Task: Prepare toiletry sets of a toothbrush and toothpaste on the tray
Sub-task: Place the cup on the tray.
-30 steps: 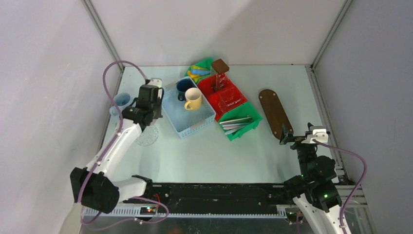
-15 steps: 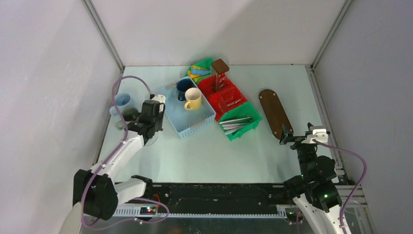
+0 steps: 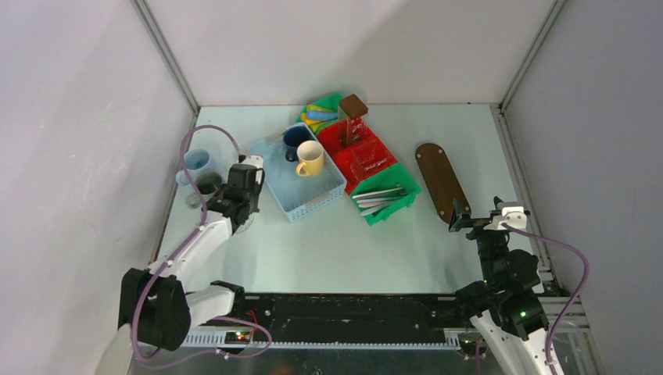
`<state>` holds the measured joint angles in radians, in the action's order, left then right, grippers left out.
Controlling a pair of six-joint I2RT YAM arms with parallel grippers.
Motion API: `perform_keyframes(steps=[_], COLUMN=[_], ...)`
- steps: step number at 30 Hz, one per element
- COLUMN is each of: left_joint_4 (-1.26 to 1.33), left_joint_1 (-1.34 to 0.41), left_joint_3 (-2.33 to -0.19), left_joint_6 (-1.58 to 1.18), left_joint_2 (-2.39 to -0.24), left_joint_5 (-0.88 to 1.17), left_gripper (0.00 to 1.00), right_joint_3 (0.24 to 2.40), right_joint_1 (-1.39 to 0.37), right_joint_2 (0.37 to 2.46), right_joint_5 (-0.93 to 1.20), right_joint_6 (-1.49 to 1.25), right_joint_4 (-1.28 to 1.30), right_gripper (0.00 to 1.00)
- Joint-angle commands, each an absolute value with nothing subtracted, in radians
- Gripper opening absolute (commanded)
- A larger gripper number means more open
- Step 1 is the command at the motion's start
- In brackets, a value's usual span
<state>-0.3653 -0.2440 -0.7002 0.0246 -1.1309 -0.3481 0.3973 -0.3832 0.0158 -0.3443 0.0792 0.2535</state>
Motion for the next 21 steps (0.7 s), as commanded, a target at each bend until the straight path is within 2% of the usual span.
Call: perform_keyframes(steps=[1,21], left_joint_4=[-0.311,-0.380], left_joint_1=[-0.232,-0.205], left_joint_3=[-0.717,-0.741], left_joint_6=[0.014,-0.051], left_joint_2=[-1.145,-1.219], left_joint_5=[-0.422,-0.495], left_gripper=[0.00,0.01], right_joint_3=[0.433,0.430], right_joint_1=[-0.387,-0.387], right_joint_2=[-0.097,-0.098], right_joint_5=[-0.354,-0.354], right_joint_6=[0.074,0.078], right_joint_4=[0.244,0.241], right_gripper=[1.00,1.00])
